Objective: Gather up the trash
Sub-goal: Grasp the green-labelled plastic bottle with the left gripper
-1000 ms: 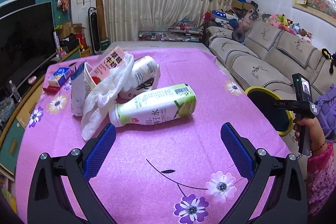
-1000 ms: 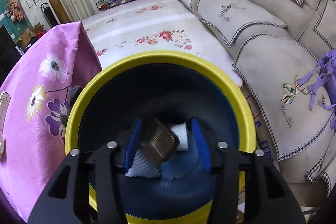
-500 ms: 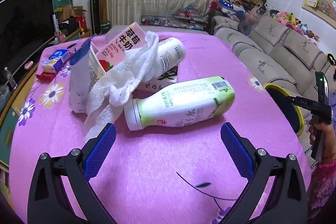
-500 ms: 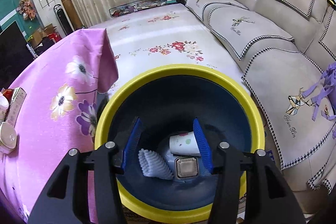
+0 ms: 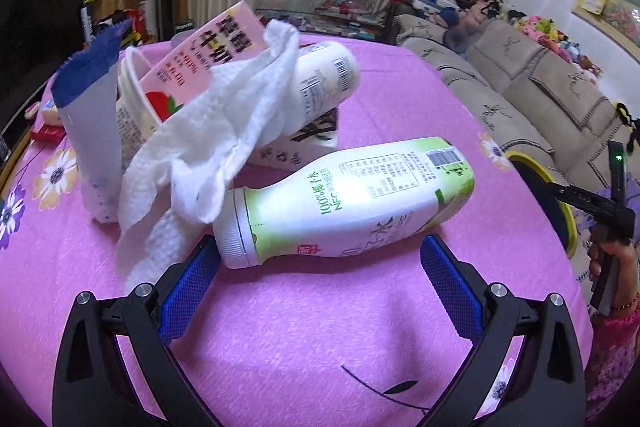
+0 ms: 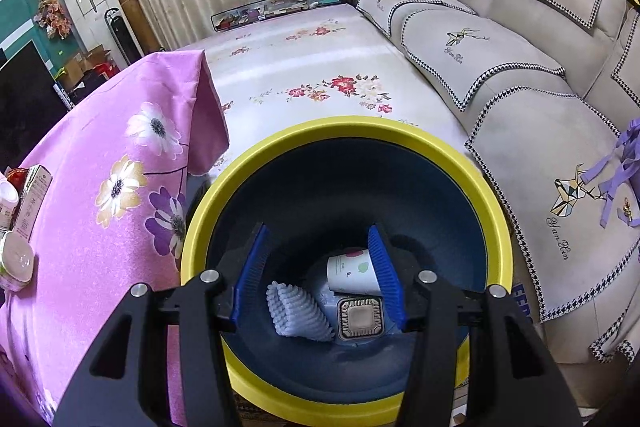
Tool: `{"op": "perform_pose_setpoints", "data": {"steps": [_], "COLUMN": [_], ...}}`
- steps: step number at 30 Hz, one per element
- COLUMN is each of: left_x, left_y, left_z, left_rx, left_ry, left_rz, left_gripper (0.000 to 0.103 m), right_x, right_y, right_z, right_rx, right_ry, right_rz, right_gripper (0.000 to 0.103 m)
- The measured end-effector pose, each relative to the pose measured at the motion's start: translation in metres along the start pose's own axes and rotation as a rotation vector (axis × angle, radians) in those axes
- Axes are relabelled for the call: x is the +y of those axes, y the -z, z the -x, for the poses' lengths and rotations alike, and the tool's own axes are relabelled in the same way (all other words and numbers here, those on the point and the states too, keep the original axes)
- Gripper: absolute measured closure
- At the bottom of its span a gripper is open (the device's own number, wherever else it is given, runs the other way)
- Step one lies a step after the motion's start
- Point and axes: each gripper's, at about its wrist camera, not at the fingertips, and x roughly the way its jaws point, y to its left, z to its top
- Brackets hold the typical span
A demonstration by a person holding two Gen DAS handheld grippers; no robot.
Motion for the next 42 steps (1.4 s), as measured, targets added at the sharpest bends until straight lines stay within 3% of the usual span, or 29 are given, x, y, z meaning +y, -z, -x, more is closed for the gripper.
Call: {"op": "perform_pose_setpoints", "data": {"steps": [12, 17, 24, 29, 33, 38, 42], "left_x": [-0.09, -0.101, -0.097, -0.108, -0.115, -0.117, -0.11], "left_y": [0.016, -0.001, -0.058, -0.082, -0.099, -0.109, -0.109], "left_z": [0.013, 0.029, -0.01, -0.043, -0.063, -0.087, -0.103], "left_rx": [0.036, -0.008, 0.114, 0.191, 0.23, 0.305, 0.353], "left_ry": [0.315, 0.234, 0.085, -0.025, -0.096, -0.152, -0.155], "left_rz": [-0.24, -0.272, -0.172, -0.18, -0.202, -0.225, -0.229], "left_gripper": [0.005, 0.005, 0.005, 0.021, 0.024, 0.029, 0.043], "right_x": [-0.001, -0.008, -0.006, -0.004, -0.004, -0.007, -0.011], "right_y": [0.003, 0.002, 0.0, -0.001, -0.002, -0.004, -0.005], "right_z": [0.004, 0.009, 0.011, 0.012, 0.013, 0.012, 0.013], "right_rx": [-0.005, -0.014, -0.021, -0.018, -0.017, -0.012, -0.012], "right_ry": [-0.023, -0.022, -0.031, -0.042, -0.051, -0.056, -0.057], "right_rz": [-0.002, -0.009, -0.011, 0.0, 0.002, 0.006, 0.008], "right_gripper": [0.053, 0.053, 0.053, 0.053, 0.053, 0.053, 0.053]}}
